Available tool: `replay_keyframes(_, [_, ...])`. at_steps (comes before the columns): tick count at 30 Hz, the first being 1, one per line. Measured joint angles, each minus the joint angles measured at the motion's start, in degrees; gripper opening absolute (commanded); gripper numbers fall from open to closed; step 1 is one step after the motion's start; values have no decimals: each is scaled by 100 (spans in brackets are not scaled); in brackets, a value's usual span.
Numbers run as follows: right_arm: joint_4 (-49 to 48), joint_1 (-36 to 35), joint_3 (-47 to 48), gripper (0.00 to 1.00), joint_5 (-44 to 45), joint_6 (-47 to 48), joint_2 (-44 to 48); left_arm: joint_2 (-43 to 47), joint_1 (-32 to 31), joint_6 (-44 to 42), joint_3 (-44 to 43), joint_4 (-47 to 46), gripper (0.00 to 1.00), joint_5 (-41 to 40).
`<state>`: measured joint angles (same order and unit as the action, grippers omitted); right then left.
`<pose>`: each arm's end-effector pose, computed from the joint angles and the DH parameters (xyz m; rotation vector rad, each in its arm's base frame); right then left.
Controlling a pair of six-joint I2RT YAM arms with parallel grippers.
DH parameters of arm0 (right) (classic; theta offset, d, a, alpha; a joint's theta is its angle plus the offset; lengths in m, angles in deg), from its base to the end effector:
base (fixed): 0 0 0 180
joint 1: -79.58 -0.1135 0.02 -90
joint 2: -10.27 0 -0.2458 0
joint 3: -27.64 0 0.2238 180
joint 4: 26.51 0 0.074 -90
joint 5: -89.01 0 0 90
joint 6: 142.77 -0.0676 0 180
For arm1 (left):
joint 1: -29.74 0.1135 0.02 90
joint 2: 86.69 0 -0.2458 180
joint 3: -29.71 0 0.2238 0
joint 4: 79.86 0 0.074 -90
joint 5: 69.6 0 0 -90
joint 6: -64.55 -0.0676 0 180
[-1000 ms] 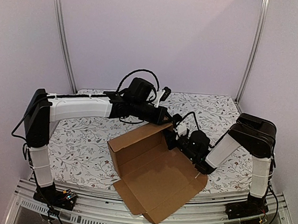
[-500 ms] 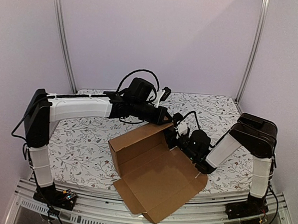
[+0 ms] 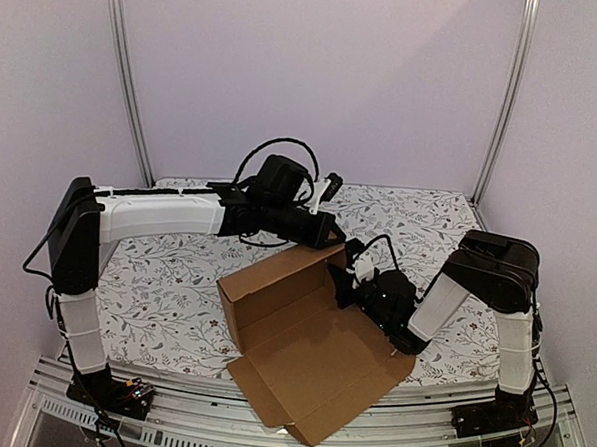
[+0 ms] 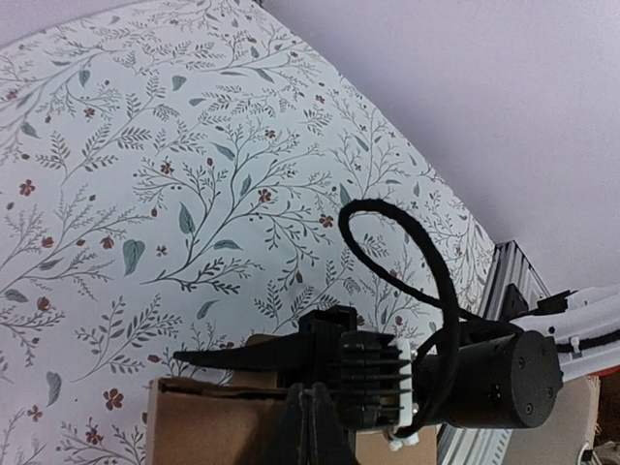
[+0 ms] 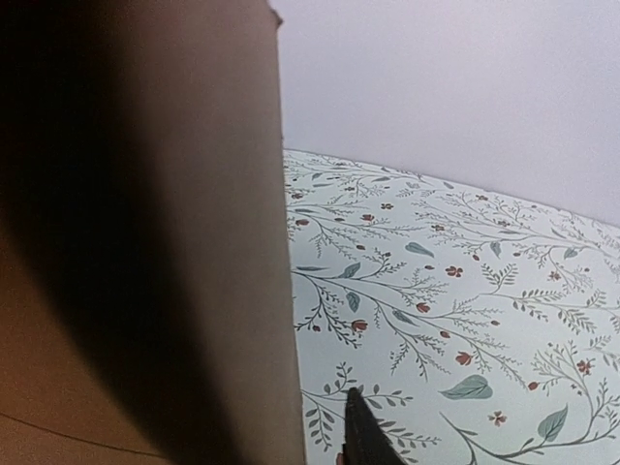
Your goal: Fold the paper box
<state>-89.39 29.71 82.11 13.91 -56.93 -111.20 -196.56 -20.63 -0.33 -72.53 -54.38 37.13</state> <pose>0.2548 0.2753 0.1071 -0.4565 1.6008 0.5060 0.2667 -0.3525 0.2392 0.6861 2.2194 -1.0372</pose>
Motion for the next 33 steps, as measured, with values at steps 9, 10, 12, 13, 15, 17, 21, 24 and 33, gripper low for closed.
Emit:
replay_keyframes(9, [-138,-26,13,18,-24,-52,-103,0,0,-4,-4,7,0,-11])
replay_keyframes(10, [-142,-26,13,26,-24,-85,-107,0,0,-2,-4,4,0,-9])
replay_keyframes(12, [-138,-24,7,35,-7,-101,-118,0,0,-4,-4,4,0,-33])
replay_keyframes(13, [-131,-26,0,37,4,-105,-127,0,0,-4,-4,4,0,-46])
replay_keyframes(15, [-131,-26,-28,39,28,-125,-131,0,0,-4,-4,2,0,-61])
replay_keyframes(17, [-129,-33,-76,39,52,-138,-131,0,0,-4,-4,2,0,-68])
replay_keyframes(21, [-94,-44,-146,40,111,-164,-181,0,0,-2,-4,0,0,-70])
replay_keyframes(24, [-81,-55,-149,40,146,-197,-269,0,0,-2,-4,-2,0,-79])
replay_keyframes(33, [-72,-96,-146,0,219,-319,-450,0,0,-2,-4,-9,0,-98])
